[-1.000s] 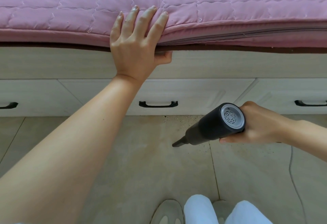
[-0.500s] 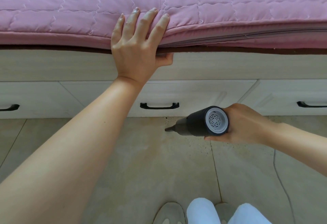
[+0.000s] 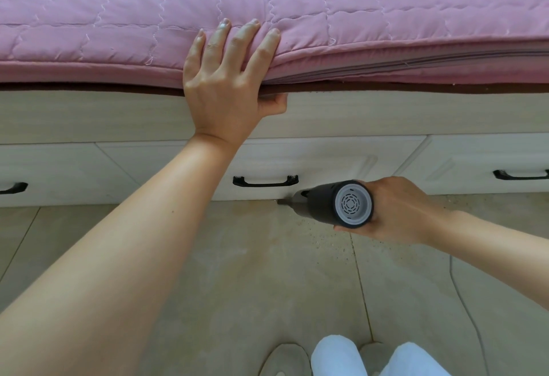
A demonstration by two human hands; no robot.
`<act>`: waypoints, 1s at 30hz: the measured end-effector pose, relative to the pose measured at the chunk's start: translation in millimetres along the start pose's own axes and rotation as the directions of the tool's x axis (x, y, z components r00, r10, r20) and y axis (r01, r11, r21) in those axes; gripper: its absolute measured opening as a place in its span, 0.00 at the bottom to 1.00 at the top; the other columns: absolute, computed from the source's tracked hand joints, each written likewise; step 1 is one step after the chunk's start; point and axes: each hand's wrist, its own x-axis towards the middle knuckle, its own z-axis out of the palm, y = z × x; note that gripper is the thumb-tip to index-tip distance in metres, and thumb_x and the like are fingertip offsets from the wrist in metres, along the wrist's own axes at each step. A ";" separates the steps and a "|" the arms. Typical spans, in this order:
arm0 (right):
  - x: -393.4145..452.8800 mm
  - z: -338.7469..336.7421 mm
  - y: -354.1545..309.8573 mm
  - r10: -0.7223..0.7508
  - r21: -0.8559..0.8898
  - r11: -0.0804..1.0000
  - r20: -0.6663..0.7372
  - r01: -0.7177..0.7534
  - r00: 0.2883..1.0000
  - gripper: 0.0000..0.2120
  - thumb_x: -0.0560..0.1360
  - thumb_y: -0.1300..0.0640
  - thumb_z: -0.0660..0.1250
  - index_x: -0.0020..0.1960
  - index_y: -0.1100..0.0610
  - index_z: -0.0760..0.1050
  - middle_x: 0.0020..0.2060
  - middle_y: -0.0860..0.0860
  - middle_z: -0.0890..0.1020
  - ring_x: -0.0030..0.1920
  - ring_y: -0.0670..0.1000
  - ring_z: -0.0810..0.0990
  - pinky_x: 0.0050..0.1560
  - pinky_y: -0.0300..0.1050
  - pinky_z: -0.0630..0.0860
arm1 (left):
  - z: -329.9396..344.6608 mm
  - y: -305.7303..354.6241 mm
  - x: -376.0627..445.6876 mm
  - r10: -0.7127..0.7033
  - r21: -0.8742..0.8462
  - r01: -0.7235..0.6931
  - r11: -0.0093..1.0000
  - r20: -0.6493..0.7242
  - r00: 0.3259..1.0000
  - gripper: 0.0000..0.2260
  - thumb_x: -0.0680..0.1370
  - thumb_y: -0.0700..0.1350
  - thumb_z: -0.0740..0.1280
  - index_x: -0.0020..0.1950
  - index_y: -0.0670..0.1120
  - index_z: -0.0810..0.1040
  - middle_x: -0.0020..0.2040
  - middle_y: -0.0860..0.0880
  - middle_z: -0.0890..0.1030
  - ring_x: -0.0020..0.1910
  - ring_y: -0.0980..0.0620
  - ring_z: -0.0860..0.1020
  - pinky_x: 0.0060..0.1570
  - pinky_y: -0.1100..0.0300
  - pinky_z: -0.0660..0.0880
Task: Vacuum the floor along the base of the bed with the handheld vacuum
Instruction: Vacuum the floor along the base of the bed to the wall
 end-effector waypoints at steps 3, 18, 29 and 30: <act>0.4 2.1 3.2 -0.024 -0.019 1.000 -0.019 0.023 1.000 0.30 0.65 0.30 0.61 0.59 0.48 0.73 0.40 0.45 0.83 0.38 0.51 0.81 0.39 0.47 0.78 | 0.0 0.2 0.2 -0.002 -0.003 0.002 1.000 0.004 1.000 0.32 0.66 0.71 0.69 0.65 0.54 0.81 0.61 0.51 0.82 0.61 0.43 0.81 0.61 0.42 0.76; 7.5 18.3 -8.2 -0.165 -0.001 0.986 -0.115 0.166 0.980 0.25 0.66 0.33 0.56 0.48 0.52 0.74 0.32 0.45 0.80 0.27 0.50 0.78 0.27 0.43 0.75 | 1.0 -0.5 -0.3 0.002 -0.005 -0.002 1.000 0.002 1.000 0.34 0.65 0.70 0.69 0.65 0.54 0.79 0.62 0.51 0.82 0.61 0.43 0.81 0.62 0.43 0.75; 2.4 9.1 6.1 -0.138 -0.044 0.990 -0.070 0.135 0.988 0.25 0.67 0.32 0.58 0.51 0.50 0.73 0.34 0.44 0.81 0.30 0.50 0.79 0.30 0.41 0.74 | 2.4 -0.6 -1.5 0.009 0.016 -0.008 1.000 -0.020 1.000 0.32 0.69 0.73 0.64 0.65 0.54 0.80 0.62 0.51 0.82 0.61 0.43 0.81 0.62 0.44 0.75; -0.7 6.4 9.7 -0.109 -0.042 0.993 -0.049 0.107 0.993 0.25 0.66 0.33 0.60 0.53 0.50 0.74 0.36 0.44 0.82 0.33 0.50 0.80 0.32 0.41 0.74 | 2.5 -0.6 -1.6 0.010 0.019 -0.009 1.000 -0.023 1.000 0.32 0.70 0.73 0.63 0.65 0.54 0.80 0.62 0.51 0.82 0.61 0.43 0.81 0.62 0.43 0.75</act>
